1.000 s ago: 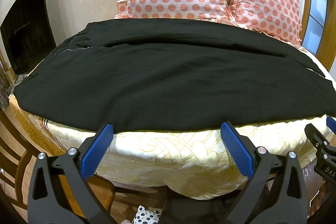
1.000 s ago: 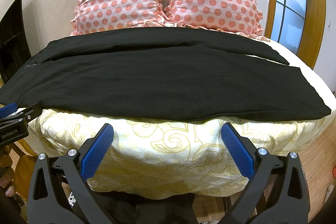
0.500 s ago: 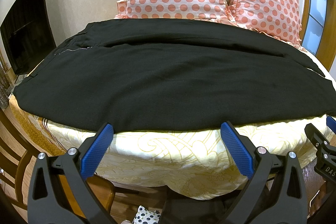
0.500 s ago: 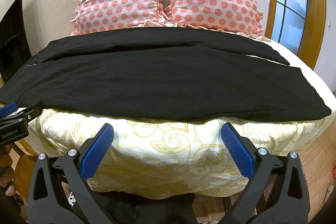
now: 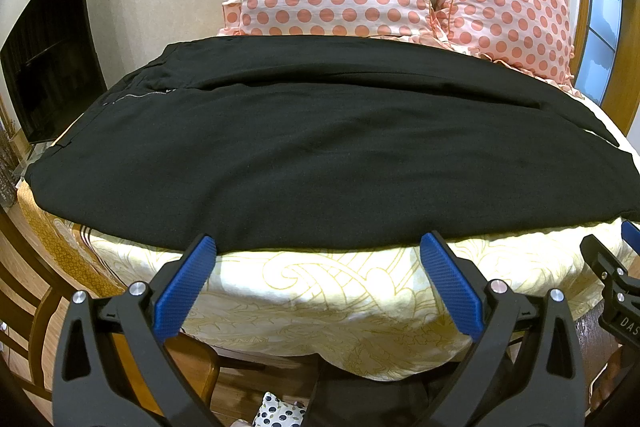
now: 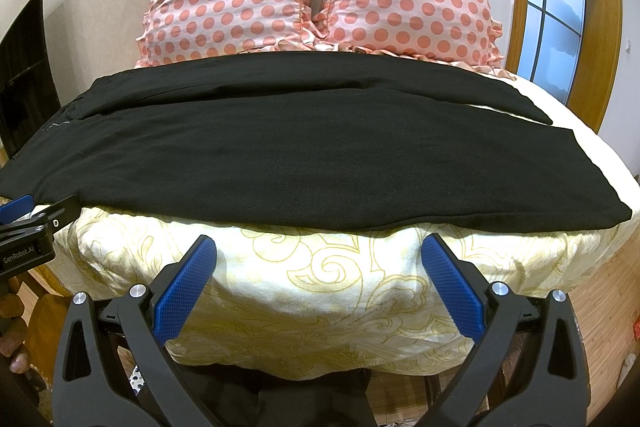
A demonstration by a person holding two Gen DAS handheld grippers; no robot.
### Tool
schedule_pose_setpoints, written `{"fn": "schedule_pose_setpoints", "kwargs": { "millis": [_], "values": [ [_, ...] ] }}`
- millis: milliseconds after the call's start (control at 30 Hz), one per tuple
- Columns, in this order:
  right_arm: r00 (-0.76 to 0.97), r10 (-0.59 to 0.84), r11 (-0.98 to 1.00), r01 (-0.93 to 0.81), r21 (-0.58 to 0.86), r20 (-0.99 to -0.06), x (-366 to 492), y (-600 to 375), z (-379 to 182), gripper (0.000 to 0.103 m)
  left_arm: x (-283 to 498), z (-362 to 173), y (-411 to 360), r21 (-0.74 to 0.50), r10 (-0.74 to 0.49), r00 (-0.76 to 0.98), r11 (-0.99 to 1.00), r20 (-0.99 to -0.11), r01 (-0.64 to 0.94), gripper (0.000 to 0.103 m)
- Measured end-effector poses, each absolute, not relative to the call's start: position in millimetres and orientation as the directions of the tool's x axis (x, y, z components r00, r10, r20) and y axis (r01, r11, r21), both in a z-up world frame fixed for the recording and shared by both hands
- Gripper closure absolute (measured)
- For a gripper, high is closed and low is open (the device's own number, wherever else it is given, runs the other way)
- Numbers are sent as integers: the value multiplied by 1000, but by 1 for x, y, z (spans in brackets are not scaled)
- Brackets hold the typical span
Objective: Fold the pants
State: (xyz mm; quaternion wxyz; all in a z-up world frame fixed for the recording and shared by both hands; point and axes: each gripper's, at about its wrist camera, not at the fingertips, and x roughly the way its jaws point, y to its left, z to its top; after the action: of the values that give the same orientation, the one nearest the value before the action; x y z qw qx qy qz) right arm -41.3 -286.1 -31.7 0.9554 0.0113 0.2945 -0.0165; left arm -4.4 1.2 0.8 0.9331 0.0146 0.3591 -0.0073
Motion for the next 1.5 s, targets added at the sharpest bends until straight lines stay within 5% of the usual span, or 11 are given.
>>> {"fn": "schedule_pose_setpoints", "kwargs": {
  "millis": [533, 800, 1000, 1300, 1500],
  "values": [
    [817, 13, 1000, -10, 9, -576, -39, -287, -24, 1, -5, 3, 2, 13, -9, 735, 1000, -678, 24, 2],
    [885, -32, 996, 65, 55, -464, -23, -338, 46, 1, 1, 47, 22, -48, -20, 791, 999, -611, -11, 2],
    [835, -137, 947, 268, 178, -532, 61, -414, 75, 1, 55, 68, 25, -19, 27, 787, 999, -616, -50, 2],
    [594, -378, 785, 612, 94, -710, 228, -530, 68, 1, 134, 76, 24, 62, 139, 798, 990, -586, -128, 2],
    [459, -442, 680, 731, 46, -771, 297, -569, 50, 18, 158, 59, 19, 89, 141, 788, 990, -599, -110, 2]
  ]
}}
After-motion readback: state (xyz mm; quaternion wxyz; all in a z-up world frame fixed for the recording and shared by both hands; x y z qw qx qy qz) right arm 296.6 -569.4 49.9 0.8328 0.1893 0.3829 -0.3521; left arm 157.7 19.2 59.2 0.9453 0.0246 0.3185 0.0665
